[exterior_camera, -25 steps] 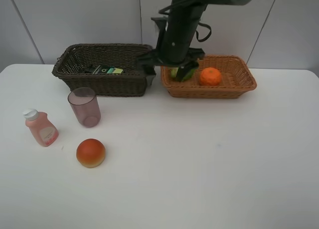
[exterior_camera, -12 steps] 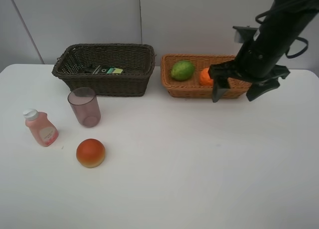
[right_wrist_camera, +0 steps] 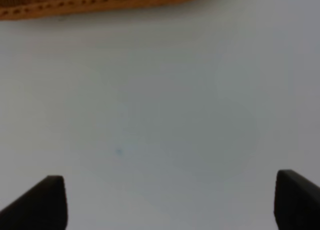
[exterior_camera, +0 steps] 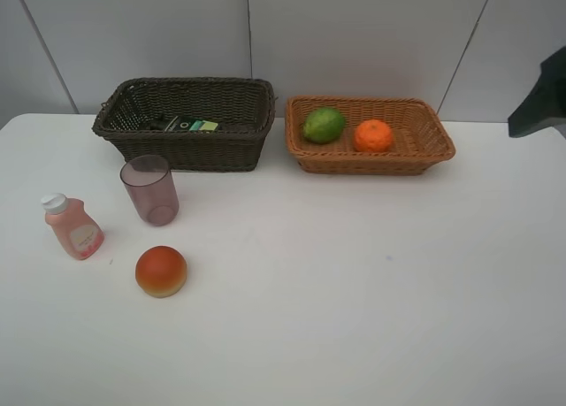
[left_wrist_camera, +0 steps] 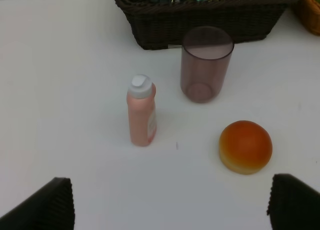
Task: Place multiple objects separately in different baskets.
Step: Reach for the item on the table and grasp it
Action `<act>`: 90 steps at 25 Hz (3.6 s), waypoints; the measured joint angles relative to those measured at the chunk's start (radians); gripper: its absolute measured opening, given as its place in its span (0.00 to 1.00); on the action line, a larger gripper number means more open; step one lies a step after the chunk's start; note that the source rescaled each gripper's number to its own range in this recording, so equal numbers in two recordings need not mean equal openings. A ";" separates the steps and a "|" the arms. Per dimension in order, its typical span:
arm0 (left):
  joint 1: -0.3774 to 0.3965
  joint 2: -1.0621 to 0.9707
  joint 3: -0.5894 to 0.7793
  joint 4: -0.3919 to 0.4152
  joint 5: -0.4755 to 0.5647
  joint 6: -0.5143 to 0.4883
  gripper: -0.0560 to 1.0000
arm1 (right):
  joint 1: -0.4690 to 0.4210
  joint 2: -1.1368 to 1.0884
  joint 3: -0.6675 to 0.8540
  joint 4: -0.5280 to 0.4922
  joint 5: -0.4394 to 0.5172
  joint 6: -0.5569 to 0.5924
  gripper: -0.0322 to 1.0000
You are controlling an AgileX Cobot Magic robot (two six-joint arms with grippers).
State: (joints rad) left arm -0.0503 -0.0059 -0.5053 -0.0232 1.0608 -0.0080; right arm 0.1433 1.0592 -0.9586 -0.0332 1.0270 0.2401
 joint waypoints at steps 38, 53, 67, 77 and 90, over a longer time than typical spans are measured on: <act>0.000 0.000 0.000 0.000 0.000 0.000 1.00 | -0.005 -1.063 0.434 -0.057 0.035 -0.110 0.68; 0.000 0.000 0.000 0.001 0.000 0.000 1.00 | -0.161 -1.063 0.434 -0.058 0.035 -0.115 0.68; 0.000 0.000 0.000 0.001 0.000 0.000 1.00 | -0.161 -1.063 0.434 -0.058 0.035 -0.117 0.68; 0.000 0.000 0.000 0.001 0.000 0.000 1.00 | -0.161 -1.063 0.434 -0.058 0.035 -0.117 0.68; 0.000 0.003 0.000 0.007 -0.001 0.000 1.00 | -0.161 -1.063 0.434 -0.058 0.035 -0.117 0.68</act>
State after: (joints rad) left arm -0.0503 -0.0026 -0.5053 -0.0166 1.0595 -0.0080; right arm -0.0174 -0.0040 -0.5250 -0.0907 1.0618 0.1230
